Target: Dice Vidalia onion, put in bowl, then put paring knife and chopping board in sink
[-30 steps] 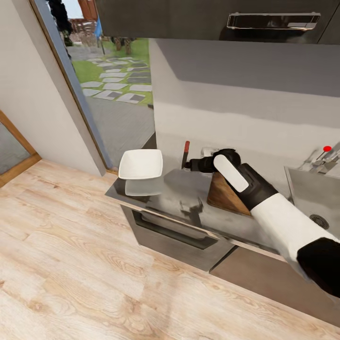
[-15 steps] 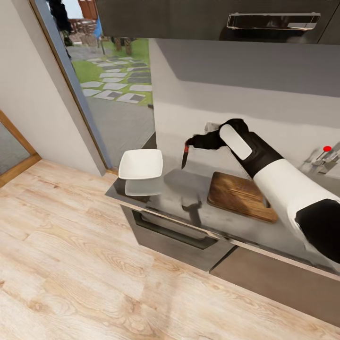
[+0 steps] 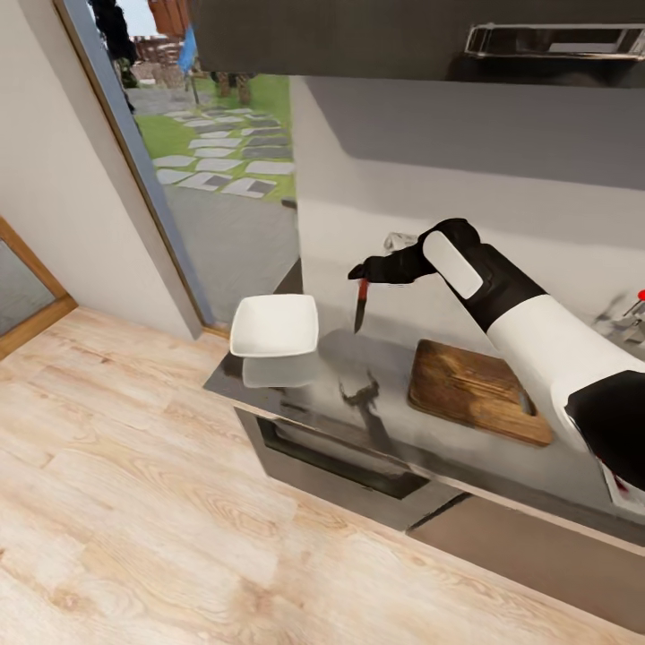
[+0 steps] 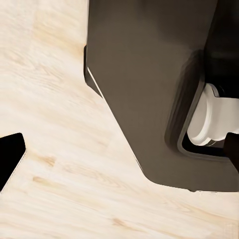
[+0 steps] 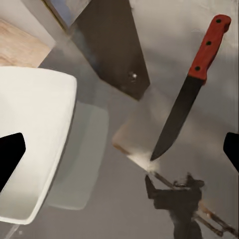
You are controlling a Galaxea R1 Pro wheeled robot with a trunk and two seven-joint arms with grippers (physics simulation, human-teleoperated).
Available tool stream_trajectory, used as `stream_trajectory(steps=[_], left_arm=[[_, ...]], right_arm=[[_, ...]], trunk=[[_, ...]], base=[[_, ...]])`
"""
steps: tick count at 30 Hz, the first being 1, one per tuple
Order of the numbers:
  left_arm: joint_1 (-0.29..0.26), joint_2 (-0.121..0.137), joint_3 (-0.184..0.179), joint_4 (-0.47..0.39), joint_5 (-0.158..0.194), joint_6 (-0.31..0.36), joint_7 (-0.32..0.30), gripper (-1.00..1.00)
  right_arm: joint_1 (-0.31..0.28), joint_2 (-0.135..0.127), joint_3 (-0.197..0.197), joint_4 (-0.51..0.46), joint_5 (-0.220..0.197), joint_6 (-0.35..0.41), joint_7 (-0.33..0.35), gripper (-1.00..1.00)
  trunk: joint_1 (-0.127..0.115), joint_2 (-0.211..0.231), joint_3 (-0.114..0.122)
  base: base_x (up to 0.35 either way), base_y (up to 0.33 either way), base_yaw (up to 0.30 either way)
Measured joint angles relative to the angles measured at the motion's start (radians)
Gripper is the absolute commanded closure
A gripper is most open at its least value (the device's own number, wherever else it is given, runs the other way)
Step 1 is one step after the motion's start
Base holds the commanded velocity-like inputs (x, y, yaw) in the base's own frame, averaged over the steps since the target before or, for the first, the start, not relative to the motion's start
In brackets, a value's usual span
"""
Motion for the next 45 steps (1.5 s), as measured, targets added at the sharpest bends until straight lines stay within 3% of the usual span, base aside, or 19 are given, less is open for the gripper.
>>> stream_trajectory(steps=[20, 28, 45], left_arm=[[0.0, 0.0, 0.0, 0.0, 0.0, 0.0, 0.0, -1.0], [0.0, 0.0, 0.0, 0.0, 0.0, 0.0, 0.0, -1.0], [0.0, 0.0, 0.0, 0.0, 0.0, 0.0, 0.0, -1.0]], right_arm=[[0.0, -0.025, 0.0, 0.0, 0.001, 0.004, -0.001, -1.0], [0.0, -0.026, 0.0, 0.0, 0.0, 0.004, -0.001, -1.0], [0.0, -0.026, 0.0, 0.0, 0.001, 0.005, -0.003, -1.0]], trunk=[[0.001, 0.0, 0.0], [0.0, 0.0, 0.0], [0.001, 0.0, -0.002]], base=[[0.08, 0.054, -0.024], [0.054, 0.214, -0.254], [0.015, 0.047, -0.051]])
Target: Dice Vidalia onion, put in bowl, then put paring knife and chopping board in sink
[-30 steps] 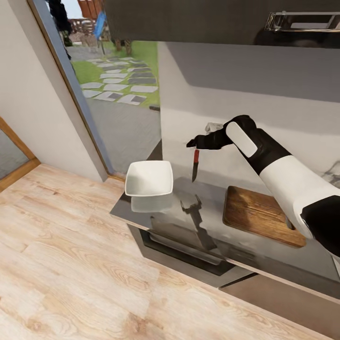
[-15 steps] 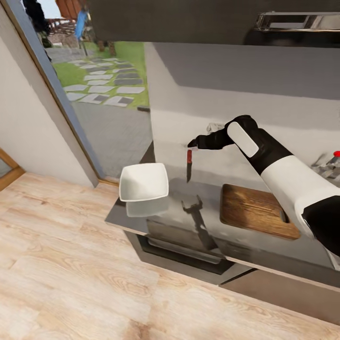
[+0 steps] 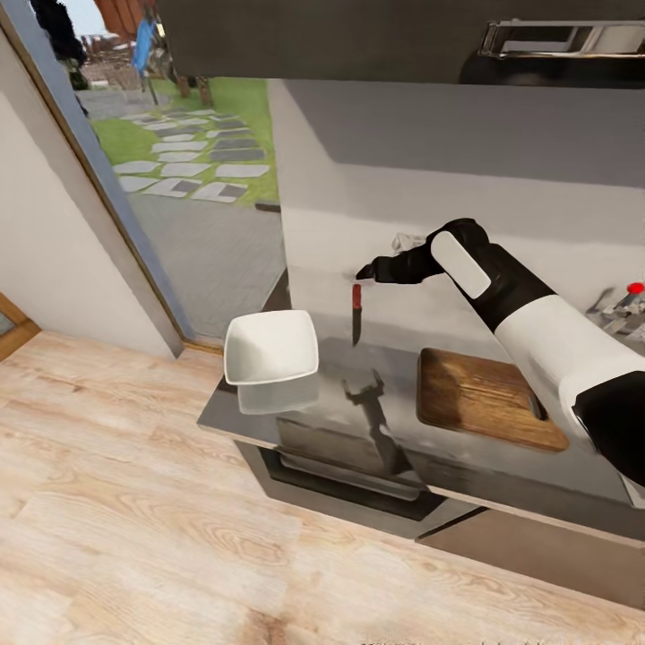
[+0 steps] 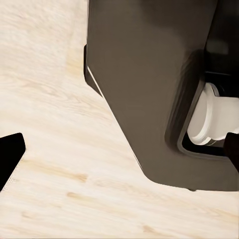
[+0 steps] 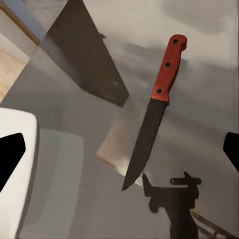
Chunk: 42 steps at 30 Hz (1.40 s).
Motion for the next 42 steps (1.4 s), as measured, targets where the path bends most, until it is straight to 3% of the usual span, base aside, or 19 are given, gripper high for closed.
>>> stream_trajectory(steps=[9, 10, 13, 17, 24, 42], left_arm=[[0.0, 0.0, 0.0, 0.0, 0.0, 0.0, 0.0, -1.0], [0.0, 0.0, 0.0, 0.0, 0.0, 0.0, 0.0, -1.0], [0.0, 0.0, 0.0, 0.0, 0.0, 0.0, 0.0, -1.0], [0.0, 0.0, 0.0, 0.0, 0.0, 0.0, 0.0, -1.0], [0.0, 0.0, 0.0, 0.0, 0.0, 0.0, 0.0, -1.0], [0.0, 0.0, -0.001, 0.0, 0.0, -0.001, 0.0, -1.0]], right_arm=[[0.002, 0.001, 0.003, 0.014, 0.003, -0.001, -0.025, -1.0], [0.003, 0.006, 0.018, 0.054, 0.007, -0.001, -0.112, -1.0], [0.003, 0.029, 0.032, 0.082, 0.002, -0.005, -0.194, -1.0], [0.003, 0.073, 0.038, 0.103, 0.001, -0.006, -0.246, -1.0], [0.003, 0.088, 0.039, 0.109, 0.002, -0.007, -0.268, -1.0], [0.003, 0.089, 0.037, 0.11, 0.002, -0.035, -0.278, -1.0]], trunk=[[0.0, 0.0, -0.001], [0.0, 0.0, -0.001], [0.0, 0.0, -0.001], [0.0, 0.0, -0.001], [0.0, 0.0, -0.001], [0.0, 0.0, -0.001]], base=[[0.0, 0.049, -0.023], [0.0, 0.002, -0.001], [0.0, 0.0, 0.0], [0.0, 0.0, 0.0], [0.0, 0.0, 0.0], [0.085, 0.089, 0.0]])
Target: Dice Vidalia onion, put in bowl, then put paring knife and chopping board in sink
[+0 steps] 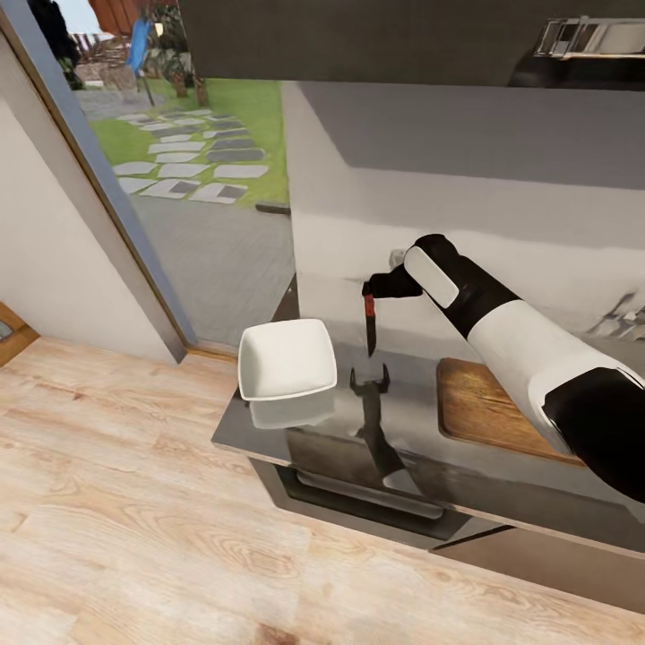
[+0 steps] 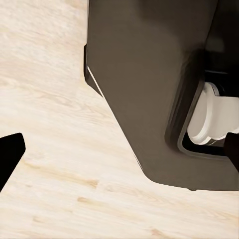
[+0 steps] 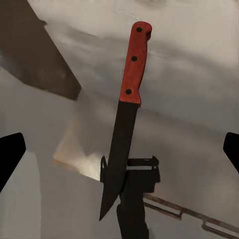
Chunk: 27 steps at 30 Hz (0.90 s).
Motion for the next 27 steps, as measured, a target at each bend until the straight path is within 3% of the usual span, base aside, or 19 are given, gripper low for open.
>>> stream_trajectory(steps=[5, 15, 27], left_arm=[[0.0, 0.0, 0.0, 0.0, 0.0, 0.0, 0.0, -1.0], [0.0, 0.0, 0.0, 0.0, 0.0, 0.0, 0.0, -1.0], [0.0, 0.0, 0.0, 0.0, 0.0, 0.001, 0.0, -1.0]], right_arm=[[0.0, 0.0, 0.0, 0.0, -0.001, -0.019, 0.001, -1.0], [0.0, 0.0, 0.0, 0.0, 0.0, -0.042, 0.001, -1.0], [0.0, 0.0, 0.0, 0.0, 0.0, -0.042, 0.001, -1.0]], trunk=[[0.0, 0.0, 0.0], [0.0, 0.0, 0.0], [0.0, 0.0, 0.0]], base=[[0.037, 0.015, 0.0], [0.223, 0.099, 0.0], [0.019, 0.007, -0.001]])
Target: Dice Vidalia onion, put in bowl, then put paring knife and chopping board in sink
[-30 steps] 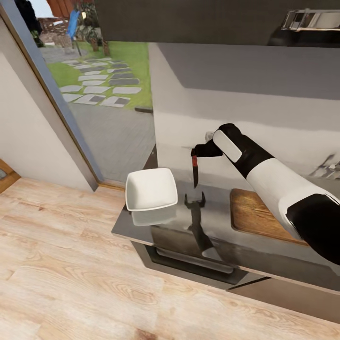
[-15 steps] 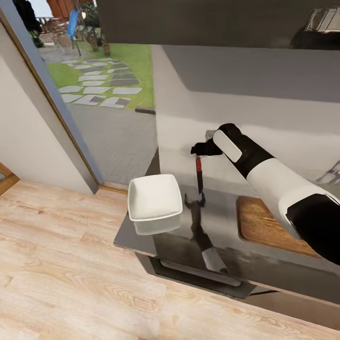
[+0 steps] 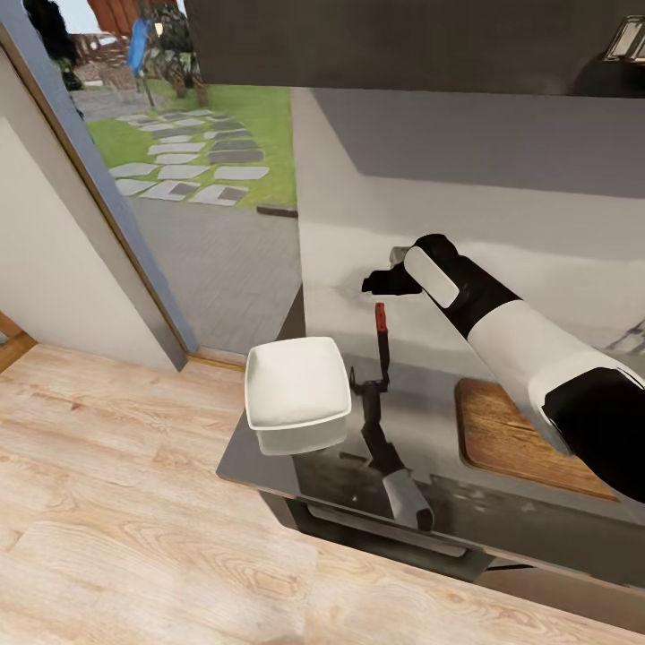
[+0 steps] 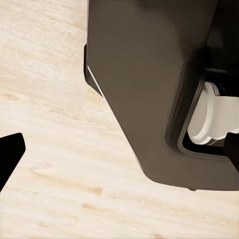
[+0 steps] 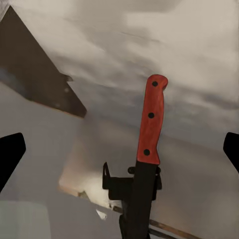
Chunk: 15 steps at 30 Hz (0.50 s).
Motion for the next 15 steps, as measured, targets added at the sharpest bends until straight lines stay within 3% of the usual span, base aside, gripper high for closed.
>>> stream_trajectory(steps=[15], left_arm=[[0.0, 0.0, 0.0, 0.0, 0.0, 0.0, 0.0, -1.0]], right_arm=[[0.0, 0.0, 0.0, 0.06, 0.0, -0.002, -0.002, -1.0]], trunk=[[0.0, 0.0, -0.004]], base=[[0.0, 0.0, -0.046]])
